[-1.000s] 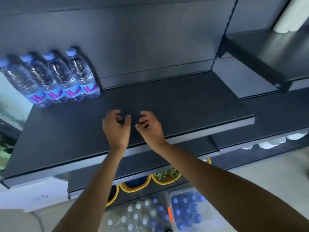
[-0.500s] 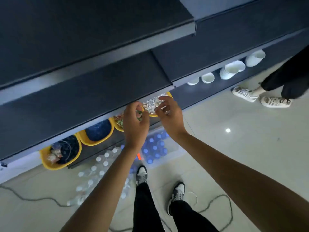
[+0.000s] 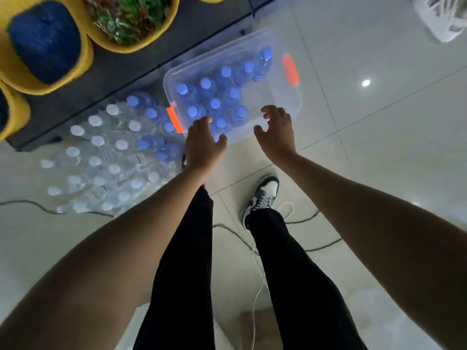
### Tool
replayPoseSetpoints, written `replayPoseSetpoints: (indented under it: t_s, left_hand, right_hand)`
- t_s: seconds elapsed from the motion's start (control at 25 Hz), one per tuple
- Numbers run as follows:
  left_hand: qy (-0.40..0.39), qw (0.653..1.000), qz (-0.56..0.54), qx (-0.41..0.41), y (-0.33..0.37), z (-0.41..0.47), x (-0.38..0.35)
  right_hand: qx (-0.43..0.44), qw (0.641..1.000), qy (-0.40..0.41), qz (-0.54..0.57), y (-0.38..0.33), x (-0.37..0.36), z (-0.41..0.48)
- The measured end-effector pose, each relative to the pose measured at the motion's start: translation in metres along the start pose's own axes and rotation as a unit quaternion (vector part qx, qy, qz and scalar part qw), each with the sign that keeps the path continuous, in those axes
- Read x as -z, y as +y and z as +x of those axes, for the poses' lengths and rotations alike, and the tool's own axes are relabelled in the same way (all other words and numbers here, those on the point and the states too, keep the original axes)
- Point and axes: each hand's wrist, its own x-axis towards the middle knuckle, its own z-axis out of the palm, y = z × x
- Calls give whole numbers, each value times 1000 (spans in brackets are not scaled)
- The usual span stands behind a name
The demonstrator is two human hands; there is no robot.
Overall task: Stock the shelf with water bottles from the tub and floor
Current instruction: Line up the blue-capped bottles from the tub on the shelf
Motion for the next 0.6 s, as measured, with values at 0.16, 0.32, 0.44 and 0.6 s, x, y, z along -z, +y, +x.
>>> replayPoseSetpoints:
  t_s: [0.16,0.32,0.44,0.6]
  left_hand:
    - [-16,992,126,-15,-29,64,-63]
    - [-45,974,220,-14,-56,104,-102]
    - [-31,968,247,-21,-74,120,-122]
    - [20,978,208,-19,-78,133,-131]
  right_hand:
    - [25,990,-27,-136,22,-66,66]
    - [11,981,-85,-175,46,-98,115]
    - [13,979,-118,-168,62,-115,138]
    - [9,989,-114,-93,62,-131,167]
